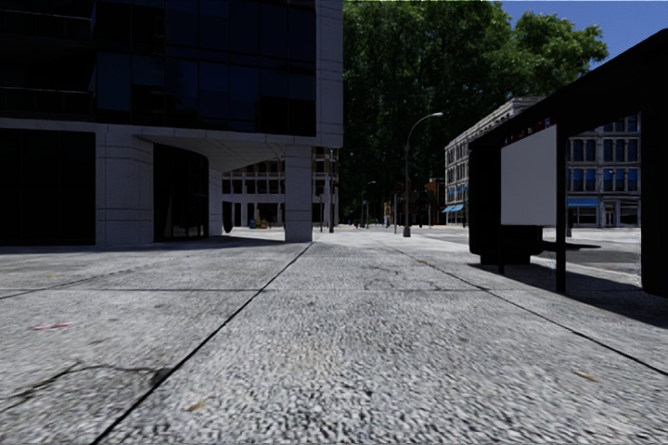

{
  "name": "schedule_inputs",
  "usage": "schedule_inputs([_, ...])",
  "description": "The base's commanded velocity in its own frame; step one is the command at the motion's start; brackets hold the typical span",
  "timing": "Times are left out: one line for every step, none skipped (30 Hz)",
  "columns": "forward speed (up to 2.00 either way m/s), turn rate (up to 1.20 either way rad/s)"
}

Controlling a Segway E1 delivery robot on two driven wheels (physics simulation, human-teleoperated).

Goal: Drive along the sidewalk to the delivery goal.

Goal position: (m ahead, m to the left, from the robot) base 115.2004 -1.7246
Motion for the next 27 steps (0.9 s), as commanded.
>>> schedule_inputs([2.0,-0.82])
schedule_inputs([2.0,-0.05])
schedule_inputs([2.0,-0.01])
schedule_inputs([2.0,0.0])
schedule_inputs([2.0,0.0])
schedule_inputs([2.0,0.0])
schedule_inputs([2.0,0.0])
schedule_inputs([2.0,0.0])
schedule_inputs([2.0,0.0])
schedule_inputs([2.0,-0.45])
schedule_inputs([2.0,-0.64])
schedule_inputs([2.0,-0.64])
schedule_inputs([2.0,-0.74])
schedule_inputs([2.0,-0.11])
schedule_inputs([2.0,0.0])
schedule_inputs([2.0,0.0])
schedule_inputs([2.0,0.0])
schedule_inputs([2.0,0.0])
schedule_inputs([2.0,0.0])
schedule_inputs([2.0,0.0])
schedule_inputs([2.0,0.0])
schedule_inputs([2.0,0.0])
schedule_inputs([2.0,0.0])
schedule_inputs([2.0,0.0])
schedule_inputs([2.0,0.0])
schedule_inputs([2.0,0.0])
schedule_inputs([2.0,0.0])
